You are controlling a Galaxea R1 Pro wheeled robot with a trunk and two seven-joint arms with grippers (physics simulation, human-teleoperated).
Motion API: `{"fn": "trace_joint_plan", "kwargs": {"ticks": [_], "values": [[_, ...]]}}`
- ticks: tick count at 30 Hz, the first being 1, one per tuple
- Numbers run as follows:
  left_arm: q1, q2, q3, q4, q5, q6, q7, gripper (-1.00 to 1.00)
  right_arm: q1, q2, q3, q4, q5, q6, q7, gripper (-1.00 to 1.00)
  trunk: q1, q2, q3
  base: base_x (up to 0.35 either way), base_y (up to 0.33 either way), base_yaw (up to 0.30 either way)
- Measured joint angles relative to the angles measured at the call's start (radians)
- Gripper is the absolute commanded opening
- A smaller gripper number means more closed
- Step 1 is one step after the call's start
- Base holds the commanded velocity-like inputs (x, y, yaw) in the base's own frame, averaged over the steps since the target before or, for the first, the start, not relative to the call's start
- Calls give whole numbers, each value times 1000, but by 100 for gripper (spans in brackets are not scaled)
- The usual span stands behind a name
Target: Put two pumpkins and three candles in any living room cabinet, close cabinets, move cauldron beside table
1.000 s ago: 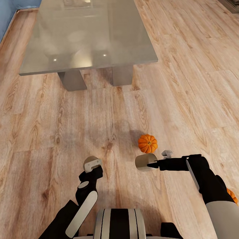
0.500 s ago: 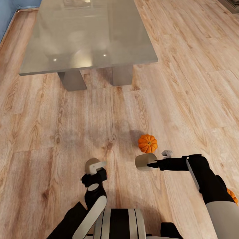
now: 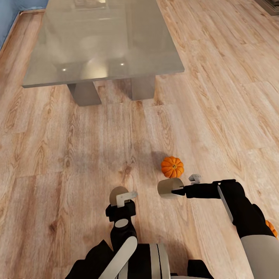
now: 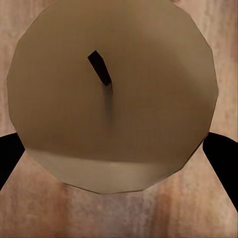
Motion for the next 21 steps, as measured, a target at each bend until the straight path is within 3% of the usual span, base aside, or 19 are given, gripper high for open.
{"fn": "trace_joint_plan", "kwargs": {"ticks": [21], "values": [[0, 0, 9, 0, 4, -5, -6, -100, 0, 0, 0, 2, 0, -1, 0, -100, -9, 5, 77, 0, 0, 0]]}}
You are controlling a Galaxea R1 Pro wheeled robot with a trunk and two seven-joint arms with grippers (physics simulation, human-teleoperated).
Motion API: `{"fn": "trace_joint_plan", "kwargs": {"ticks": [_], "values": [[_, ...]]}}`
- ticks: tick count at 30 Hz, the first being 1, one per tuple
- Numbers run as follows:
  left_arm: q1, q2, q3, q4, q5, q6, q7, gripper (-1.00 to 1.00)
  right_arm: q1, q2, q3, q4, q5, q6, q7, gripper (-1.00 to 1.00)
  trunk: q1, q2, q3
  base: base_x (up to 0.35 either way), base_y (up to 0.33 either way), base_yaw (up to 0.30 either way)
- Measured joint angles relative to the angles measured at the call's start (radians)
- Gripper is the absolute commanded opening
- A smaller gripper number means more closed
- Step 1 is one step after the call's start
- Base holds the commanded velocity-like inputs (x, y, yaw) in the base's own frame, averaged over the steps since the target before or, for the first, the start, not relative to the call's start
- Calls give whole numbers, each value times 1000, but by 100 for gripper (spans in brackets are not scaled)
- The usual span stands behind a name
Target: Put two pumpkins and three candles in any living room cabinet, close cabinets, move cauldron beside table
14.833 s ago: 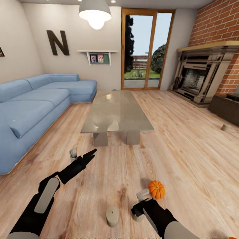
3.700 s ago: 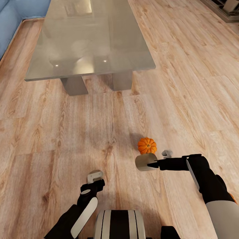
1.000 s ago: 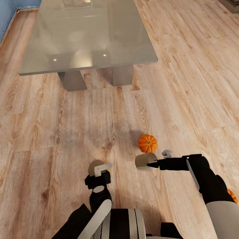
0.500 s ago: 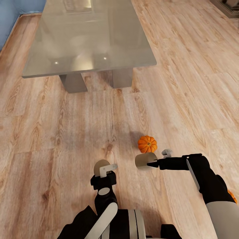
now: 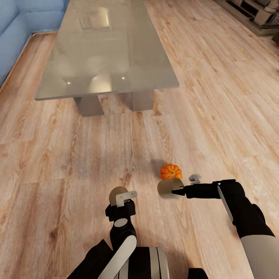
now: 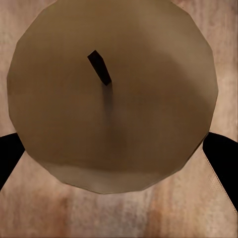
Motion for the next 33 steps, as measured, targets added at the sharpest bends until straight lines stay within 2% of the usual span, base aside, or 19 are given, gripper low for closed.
{"fn": "trace_joint_plan", "kwargs": {"ticks": [33], "values": [[-1, 0, 7, 0, 3, 2, -1, -100, 1, 0, 0, 5, 2, 0, -3, -100, -15, 8, 128, 0, 0, 0]]}}
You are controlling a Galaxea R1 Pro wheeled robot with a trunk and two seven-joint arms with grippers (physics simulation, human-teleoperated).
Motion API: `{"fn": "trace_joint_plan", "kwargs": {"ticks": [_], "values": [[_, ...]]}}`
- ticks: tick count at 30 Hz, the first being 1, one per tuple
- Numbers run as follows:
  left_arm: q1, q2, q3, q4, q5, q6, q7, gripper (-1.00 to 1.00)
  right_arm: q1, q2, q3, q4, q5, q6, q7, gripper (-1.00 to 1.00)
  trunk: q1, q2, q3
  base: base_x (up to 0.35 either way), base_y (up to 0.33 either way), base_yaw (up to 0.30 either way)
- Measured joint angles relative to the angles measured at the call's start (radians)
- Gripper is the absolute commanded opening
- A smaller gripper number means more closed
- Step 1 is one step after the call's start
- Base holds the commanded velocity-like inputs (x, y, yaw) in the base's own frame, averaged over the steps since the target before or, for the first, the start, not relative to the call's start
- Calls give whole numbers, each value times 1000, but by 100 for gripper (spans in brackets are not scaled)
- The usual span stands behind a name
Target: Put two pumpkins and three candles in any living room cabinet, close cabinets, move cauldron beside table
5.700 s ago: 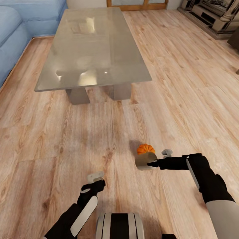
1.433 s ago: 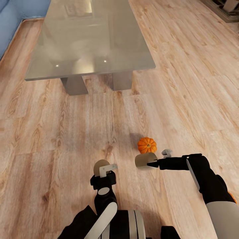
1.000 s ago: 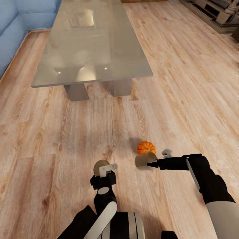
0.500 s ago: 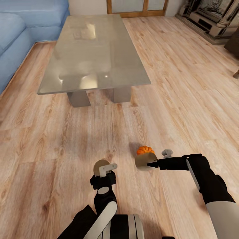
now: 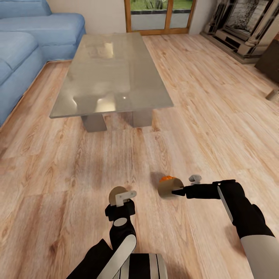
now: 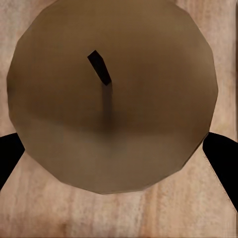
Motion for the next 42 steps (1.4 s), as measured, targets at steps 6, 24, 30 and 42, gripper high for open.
{"fn": "trace_joint_plan", "kwargs": {"ticks": [6, 24, 30, 42], "values": [[0, 1, 21, 0, 1, 1, -16, -100, 2, 1, 0, 1, -1, 0, 0, -100, -3, 1, 24, 0, 0, -77], [1, 2, 28, 1, 2, 2, -30, -100, 2, 1, 0, 3, 0, -2, 0, -100, -11, 6, 106, 0, 0, -257], [1, 2, 28, 1, 2, 2, -30, -100, 2, 1, 0, 3, 0, -2, -1, -100, -13, 7, 133, 0, 0, -261], [1, 2, 28, 1, 2, 2, -31, -100, 2, 1, 0, 3, 2, -2, -1, -100, -19, 10, 188, 0, 0, -261]]}}
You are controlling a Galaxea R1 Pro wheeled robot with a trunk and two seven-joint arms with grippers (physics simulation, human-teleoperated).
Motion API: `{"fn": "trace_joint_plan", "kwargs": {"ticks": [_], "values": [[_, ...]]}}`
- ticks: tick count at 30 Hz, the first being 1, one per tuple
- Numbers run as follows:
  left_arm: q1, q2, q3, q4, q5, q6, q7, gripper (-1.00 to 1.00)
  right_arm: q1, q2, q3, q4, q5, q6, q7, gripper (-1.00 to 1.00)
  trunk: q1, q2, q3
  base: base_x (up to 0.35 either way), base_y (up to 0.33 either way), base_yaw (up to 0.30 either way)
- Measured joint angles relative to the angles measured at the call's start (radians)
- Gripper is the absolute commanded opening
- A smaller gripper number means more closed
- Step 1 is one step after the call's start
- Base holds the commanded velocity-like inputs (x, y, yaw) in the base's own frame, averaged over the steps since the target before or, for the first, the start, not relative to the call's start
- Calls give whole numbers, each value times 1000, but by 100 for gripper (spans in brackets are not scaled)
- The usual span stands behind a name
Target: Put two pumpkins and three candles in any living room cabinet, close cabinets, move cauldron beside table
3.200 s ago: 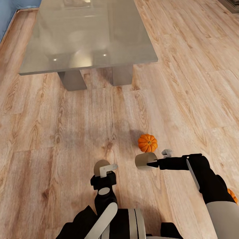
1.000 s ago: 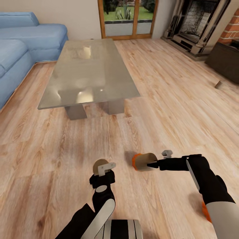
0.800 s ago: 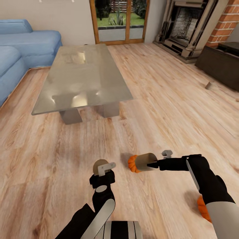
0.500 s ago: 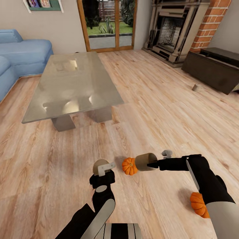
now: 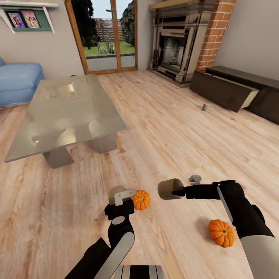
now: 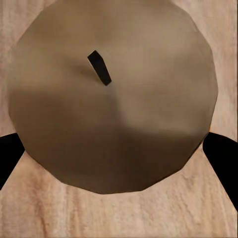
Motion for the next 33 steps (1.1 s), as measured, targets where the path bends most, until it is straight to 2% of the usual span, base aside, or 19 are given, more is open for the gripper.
{"fn": "trace_joint_plan", "kwargs": {"ticks": [17, 28, 33], "values": [[0, 0, 0, 0, 1, 0, -1, -100, 0, 0, 0, 1, -1, 1, -2, -100, -8, 4, 74, 0, 0, -241], [0, 0, 0, -1, 1, 0, -1, -100, 0, 0, 0, 1, -2, 1, -3, -100, -13, 7, 117, 0, 0, -24], [0, 0, 1, 0, 1, 0, -1, -100, 0, 0, 1, 12, 12, 0, -26, -100, -15, 8, 136, 0, 0, 0]]}}
